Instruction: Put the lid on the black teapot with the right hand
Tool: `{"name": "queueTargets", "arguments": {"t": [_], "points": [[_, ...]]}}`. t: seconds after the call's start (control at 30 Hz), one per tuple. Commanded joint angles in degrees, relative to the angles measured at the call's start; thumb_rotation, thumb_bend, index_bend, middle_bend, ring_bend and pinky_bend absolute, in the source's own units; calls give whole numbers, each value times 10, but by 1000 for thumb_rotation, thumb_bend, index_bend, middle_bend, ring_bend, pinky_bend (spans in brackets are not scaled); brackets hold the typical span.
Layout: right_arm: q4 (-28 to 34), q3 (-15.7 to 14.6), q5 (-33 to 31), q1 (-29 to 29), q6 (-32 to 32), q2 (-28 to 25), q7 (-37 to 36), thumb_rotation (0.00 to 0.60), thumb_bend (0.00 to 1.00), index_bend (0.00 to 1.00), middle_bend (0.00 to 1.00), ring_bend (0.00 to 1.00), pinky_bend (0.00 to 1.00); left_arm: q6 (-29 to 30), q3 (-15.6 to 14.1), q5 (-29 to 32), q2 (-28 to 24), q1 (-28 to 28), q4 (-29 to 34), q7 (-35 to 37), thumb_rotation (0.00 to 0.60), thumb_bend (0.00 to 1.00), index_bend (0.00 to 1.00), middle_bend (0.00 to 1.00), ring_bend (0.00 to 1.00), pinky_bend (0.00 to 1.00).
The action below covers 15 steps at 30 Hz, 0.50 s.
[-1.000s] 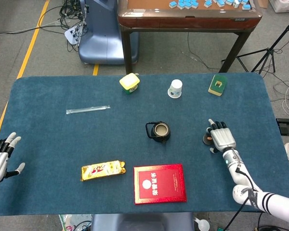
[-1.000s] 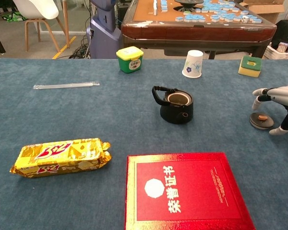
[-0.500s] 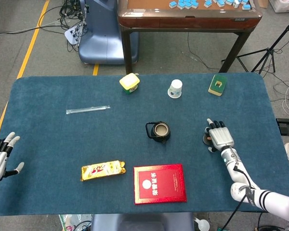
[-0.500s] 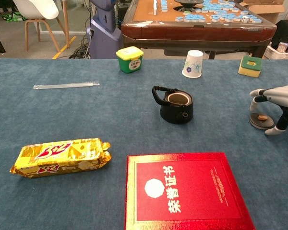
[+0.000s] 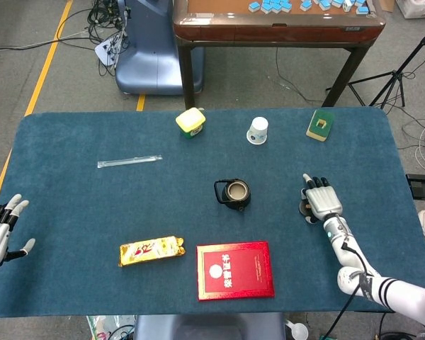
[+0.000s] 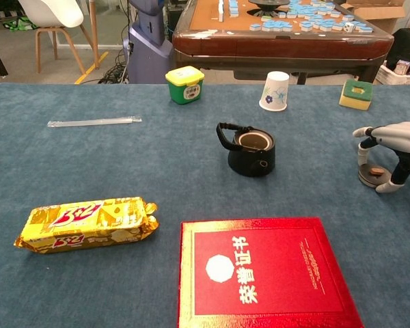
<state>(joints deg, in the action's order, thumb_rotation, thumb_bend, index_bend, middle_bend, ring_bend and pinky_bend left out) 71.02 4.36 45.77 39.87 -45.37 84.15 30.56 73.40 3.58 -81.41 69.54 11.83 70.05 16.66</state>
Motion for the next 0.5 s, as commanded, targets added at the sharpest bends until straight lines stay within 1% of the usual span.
{"name": "queueTargets", "arguments": {"t": [0.03, 0.2, 0.5], "points": [[4, 0, 1, 1, -3, -2, 0, 600, 228, 405, 0, 0, 0, 0, 0, 0, 0, 0, 0, 0, 600, 297, 85, 0, 0, 0], [20, 0, 2, 1, -10, -13, 3, 600, 228, 406, 0, 0, 0, 1, 1, 2, -2, 0, 3, -3, 600, 297, 85, 0, 0, 0], [70, 5, 0, 10, -32, -41, 23, 600, 228, 406, 0, 0, 0, 7, 3, 5, -6, -4, 12, -9, 600, 296, 85, 0, 0, 0]]}}
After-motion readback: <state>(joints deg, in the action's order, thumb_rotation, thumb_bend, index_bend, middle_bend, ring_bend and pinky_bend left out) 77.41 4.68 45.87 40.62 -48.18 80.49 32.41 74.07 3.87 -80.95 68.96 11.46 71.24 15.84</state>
